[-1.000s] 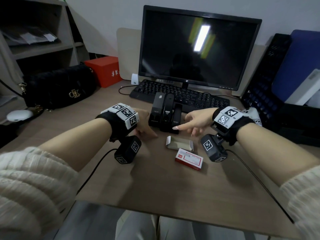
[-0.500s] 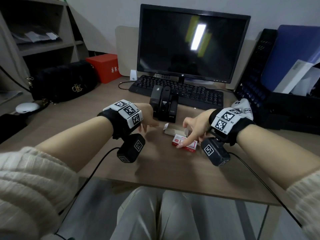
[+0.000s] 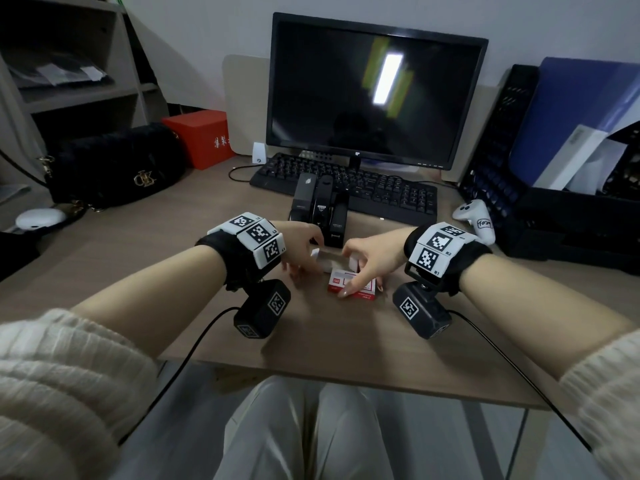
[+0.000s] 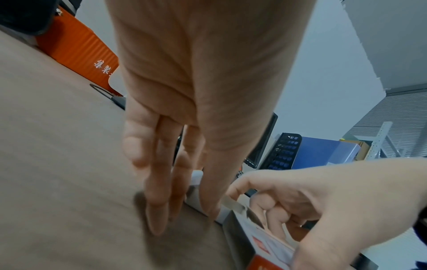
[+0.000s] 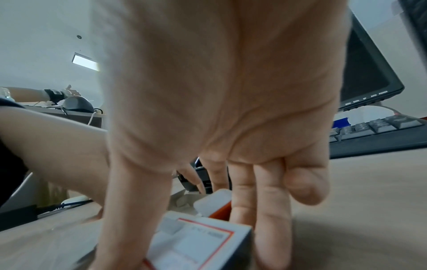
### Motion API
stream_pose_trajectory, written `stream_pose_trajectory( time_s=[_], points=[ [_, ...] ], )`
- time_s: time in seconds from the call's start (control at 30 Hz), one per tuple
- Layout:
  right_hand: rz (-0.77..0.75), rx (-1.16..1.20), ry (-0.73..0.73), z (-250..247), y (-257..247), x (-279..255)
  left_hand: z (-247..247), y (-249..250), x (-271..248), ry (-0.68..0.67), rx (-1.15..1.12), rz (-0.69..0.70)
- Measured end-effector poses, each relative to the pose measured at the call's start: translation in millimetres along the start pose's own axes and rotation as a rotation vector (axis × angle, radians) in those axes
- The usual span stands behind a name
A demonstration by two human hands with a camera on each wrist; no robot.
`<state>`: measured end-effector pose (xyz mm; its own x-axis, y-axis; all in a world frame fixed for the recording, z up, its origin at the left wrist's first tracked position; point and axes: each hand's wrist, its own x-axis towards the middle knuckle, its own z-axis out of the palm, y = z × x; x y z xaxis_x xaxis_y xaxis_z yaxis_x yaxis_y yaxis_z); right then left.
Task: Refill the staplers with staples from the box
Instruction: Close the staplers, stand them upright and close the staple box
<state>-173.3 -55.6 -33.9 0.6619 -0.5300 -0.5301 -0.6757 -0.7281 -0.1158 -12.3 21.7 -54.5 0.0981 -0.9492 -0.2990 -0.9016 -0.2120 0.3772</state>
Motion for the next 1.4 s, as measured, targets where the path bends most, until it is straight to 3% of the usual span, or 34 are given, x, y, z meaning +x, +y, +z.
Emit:
stream_pose_trajectory(
  time_s=[0.37,0.8,1.17,1.4],
  points=[
    [-0.061,0.04,-0.008,2,1,8,-2,0,13,-0.023,-0.043,-0.009],
    [-0.116,0.051,0.081,0,13,10,-6,-11,6,-0.017,0.116,-0.085],
    [-0.084,0.008,0.137,-5,41,14,-12,-16,-4,0.016,0.254,-0.001],
    [-0.116,0.061,0.196,-3,49,22,-15,-17,-7,0.005,0.224,0.059]
  ],
)
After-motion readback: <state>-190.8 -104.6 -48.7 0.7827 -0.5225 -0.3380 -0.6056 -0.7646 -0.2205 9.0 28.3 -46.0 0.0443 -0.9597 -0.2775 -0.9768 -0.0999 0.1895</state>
